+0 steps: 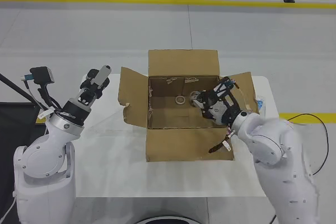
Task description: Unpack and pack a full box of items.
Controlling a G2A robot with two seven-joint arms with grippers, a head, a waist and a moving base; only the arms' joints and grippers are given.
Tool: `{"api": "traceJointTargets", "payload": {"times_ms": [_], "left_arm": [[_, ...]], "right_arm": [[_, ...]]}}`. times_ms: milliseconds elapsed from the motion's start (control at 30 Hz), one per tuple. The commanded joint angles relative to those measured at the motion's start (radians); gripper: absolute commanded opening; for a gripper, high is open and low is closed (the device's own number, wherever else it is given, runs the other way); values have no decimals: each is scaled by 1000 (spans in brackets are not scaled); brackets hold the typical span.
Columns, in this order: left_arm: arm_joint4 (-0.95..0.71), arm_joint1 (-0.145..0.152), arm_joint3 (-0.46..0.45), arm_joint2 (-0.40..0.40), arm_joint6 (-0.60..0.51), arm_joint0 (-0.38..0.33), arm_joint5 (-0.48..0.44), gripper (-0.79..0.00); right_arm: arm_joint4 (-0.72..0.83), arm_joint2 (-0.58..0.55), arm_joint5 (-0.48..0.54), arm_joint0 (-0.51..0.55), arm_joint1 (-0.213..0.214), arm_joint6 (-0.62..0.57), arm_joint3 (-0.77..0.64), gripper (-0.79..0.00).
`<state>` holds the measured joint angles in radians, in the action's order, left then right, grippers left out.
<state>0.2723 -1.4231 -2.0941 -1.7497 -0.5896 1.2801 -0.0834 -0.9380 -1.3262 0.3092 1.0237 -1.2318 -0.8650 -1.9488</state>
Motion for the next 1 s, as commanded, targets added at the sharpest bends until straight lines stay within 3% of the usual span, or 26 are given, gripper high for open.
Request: {"api": "traceJointTargets", "payload": {"times_ms": [0, 300, 533, 733, 967], "left_arm": [[0, 0, 0, 0, 0, 0, 0, 0], [0, 0, 0, 0, 0, 0, 0, 0], [0, 0, 0, 0, 0, 0, 0, 0], [0, 0, 0, 0, 0, 0, 0, 0], [0, 0, 0, 0, 0, 0, 0, 0]], "right_arm": [[-3, -30, -8, 26, 5, -7, -54, -785], [-35, -192, -104, 170, 25, -46, -251, -785], [-100, -370, -293, 341, 33, -79, -352, -785], [-136, -482, -435, 429, 32, -108, -330, -785], [-131, -514, -471, 360, 41, -204, -156, -785]]}}
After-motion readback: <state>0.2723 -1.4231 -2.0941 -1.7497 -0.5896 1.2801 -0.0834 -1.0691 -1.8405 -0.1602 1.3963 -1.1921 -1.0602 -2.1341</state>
